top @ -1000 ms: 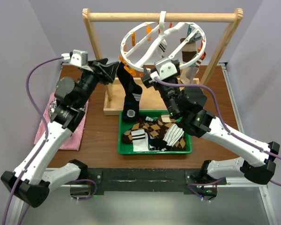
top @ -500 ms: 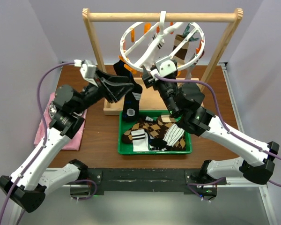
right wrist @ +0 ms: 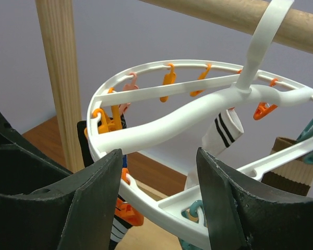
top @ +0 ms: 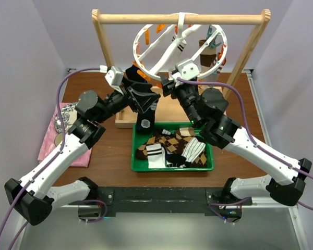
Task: Clip the socks to the hanger
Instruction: Open the clamp at the hanger.
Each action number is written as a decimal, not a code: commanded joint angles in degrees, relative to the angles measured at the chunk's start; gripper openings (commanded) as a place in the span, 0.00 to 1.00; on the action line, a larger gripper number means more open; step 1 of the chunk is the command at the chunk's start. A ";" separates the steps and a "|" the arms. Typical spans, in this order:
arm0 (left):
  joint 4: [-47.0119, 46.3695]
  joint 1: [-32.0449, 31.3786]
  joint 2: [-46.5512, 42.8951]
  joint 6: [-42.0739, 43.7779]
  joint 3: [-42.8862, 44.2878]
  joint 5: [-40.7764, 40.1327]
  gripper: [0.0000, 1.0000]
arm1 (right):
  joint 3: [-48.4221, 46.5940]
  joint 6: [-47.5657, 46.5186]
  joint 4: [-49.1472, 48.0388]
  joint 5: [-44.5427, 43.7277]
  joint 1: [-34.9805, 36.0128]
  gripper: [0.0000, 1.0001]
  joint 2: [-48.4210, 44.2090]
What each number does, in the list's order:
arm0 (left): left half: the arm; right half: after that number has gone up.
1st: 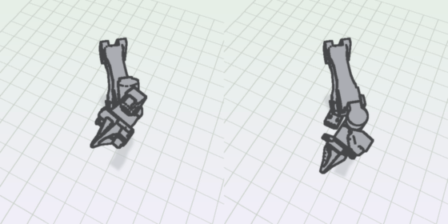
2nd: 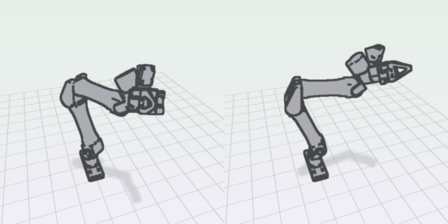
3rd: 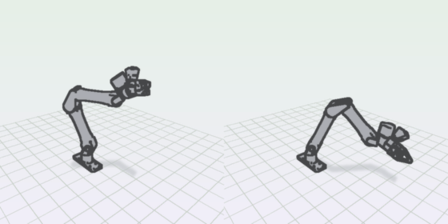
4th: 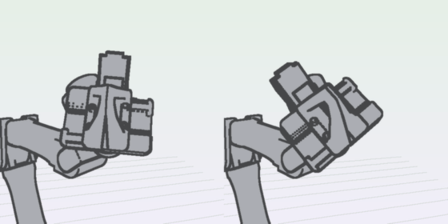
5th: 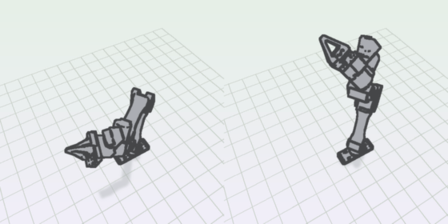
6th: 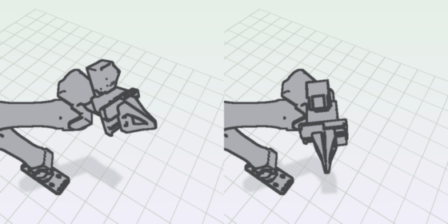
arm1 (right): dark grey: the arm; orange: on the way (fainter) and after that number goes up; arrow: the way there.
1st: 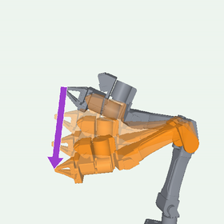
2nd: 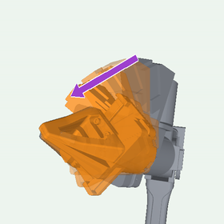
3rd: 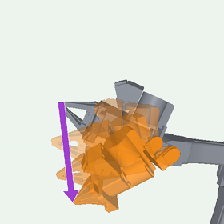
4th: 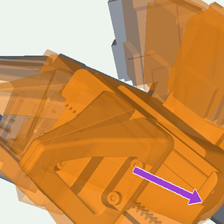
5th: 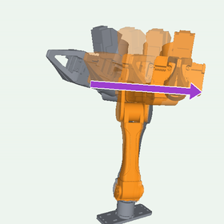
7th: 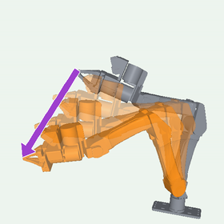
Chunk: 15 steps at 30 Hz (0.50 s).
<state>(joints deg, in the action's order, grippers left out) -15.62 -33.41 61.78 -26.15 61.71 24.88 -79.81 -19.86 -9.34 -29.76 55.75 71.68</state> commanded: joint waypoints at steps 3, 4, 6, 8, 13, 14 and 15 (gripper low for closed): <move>-5.56 -0.08 2.20 4.71 -0.37 -5.29 0.65 | -2.89 3.77 1.34 2.95 -0.64 0.61 -1.10; -6.09 -0.08 2.55 4.53 -0.10 -4.15 0.66 | -2.98 4.12 1.43 3.30 -0.55 0.61 -1.10; -7.49 -0.25 3.60 3.83 0.60 -2.92 0.69 | -3.07 4.56 1.70 3.48 -0.64 0.61 -1.02; -8.37 -0.34 4.05 3.04 1.04 -1.51 0.73 | -2.98 5.09 1.87 3.57 -0.73 0.60 -1.28; -8.99 -0.43 4.67 3.39 1.74 -1.85 0.59 | -2.72 5.71 1.96 3.83 -0.73 0.59 -1.81; -9.43 -0.43 4.58 3.56 1.74 -1.94 0.56 | -2.72 5.71 2.14 3.92 -0.81 0.58 -1.81; -9.61 -0.34 4.40 3.74 1.66 -2.03 0.49 | -2.72 5.79 2.22 4.01 -0.81 0.58 -1.89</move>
<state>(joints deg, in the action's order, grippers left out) -20.36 -33.52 66.74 -23.35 61.17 22.72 -80.60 -15.62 -7.27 -27.09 55.35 71.53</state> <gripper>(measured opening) 0.583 0.589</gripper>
